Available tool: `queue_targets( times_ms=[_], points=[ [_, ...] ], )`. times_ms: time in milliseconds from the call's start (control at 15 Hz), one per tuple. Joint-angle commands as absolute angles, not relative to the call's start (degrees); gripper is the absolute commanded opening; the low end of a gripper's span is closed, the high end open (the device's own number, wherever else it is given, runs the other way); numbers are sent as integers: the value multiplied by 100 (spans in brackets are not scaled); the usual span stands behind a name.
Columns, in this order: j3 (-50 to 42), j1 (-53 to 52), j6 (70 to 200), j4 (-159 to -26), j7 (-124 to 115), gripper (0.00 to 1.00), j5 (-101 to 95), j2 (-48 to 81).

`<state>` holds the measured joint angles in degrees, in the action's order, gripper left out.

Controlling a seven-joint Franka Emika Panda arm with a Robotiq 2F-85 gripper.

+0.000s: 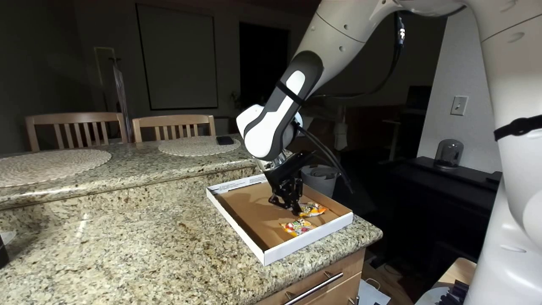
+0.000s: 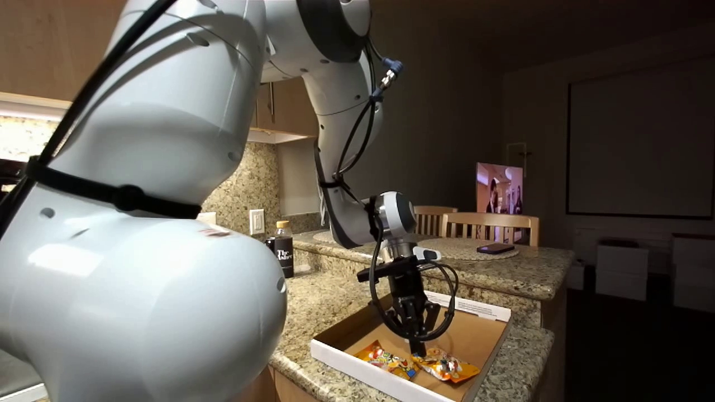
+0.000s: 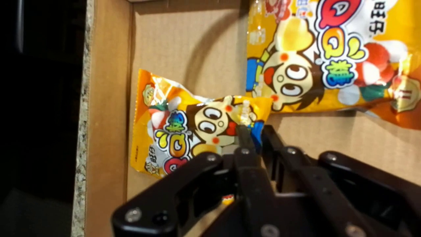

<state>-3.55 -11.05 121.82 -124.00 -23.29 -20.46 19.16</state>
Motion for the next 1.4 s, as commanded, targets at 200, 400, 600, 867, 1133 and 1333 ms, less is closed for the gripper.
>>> queue_targets(
  times_ms=[200, 400, 600, 867, 1133, 1333],
  points=[
    [-281, -921, 11624, -12213, -2312, 6, -1937, 1869],
    [-275, -867, 11512, -12168, -2355, 8, -1823, 1776],
    [-250, -819, 11463, -12159, -2348, 9, -1591, 1509],
    [-202, -770, 11233, -12038, -2316, 10, -1261, 1161],
    [-167, -776, 10672, -11794, -2430, 20, -1230, 1132],
    [-192, -790, 10356, -11875, -2620, 43, -1474, 1316]
  ],
)
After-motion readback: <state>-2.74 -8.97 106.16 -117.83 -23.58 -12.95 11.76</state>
